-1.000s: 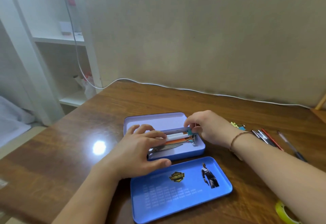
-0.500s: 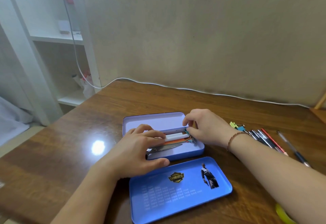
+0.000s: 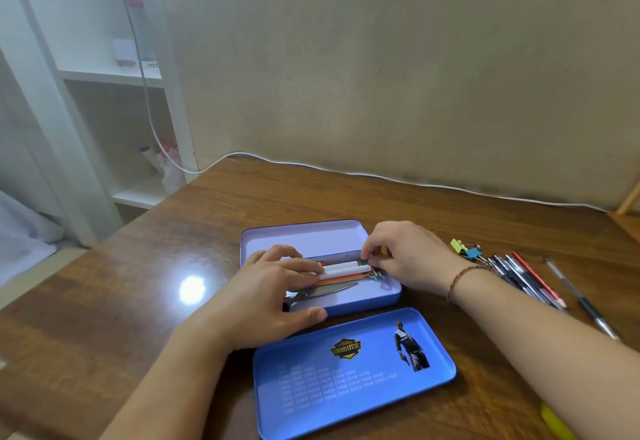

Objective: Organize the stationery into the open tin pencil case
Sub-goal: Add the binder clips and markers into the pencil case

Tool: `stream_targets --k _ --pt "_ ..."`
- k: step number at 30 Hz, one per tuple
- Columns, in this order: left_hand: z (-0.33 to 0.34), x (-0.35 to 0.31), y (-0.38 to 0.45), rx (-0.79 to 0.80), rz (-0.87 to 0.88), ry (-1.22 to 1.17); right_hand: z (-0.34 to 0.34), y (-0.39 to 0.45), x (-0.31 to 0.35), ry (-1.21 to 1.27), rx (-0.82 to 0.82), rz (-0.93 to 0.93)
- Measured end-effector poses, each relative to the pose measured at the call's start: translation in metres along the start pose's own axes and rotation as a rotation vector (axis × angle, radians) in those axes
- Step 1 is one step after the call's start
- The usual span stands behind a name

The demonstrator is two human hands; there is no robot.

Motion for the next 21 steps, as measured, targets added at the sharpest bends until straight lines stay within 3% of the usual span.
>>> stream_targets --k 8,13,15,18,21 --pt "0.0 0.001 0.0 -0.011 0.006 -0.018 0.002 -0.012 -0.001 -0.085 -0.051 0.024" --pt "0.0 0.001 0.0 -0.026 0.015 -0.027 0.002 -0.01 -0.005 0.023 -0.054 0.075" --pt "-0.001 0.001 -0.001 -0.04 0.025 -0.039 -0.016 -0.012 -0.015 0.126 -0.162 0.096" --pt "-0.004 -0.001 -0.002 -0.078 0.044 -0.07 -0.047 -0.022 -0.061 0.105 -0.308 0.243" --pt "-0.005 -0.001 -0.002 -0.089 0.054 -0.082 -0.051 -0.041 -0.113 -0.091 -0.181 0.497"
Point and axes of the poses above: each hand's wrist, its own y-axis towards the middle knuckle, its own z-axis out of the palm, x = y × z, the point moved 6 cm from there along y, towards the middle knuckle, and after that the axes turned 3 degrees about -z, right-handed, at the moved point
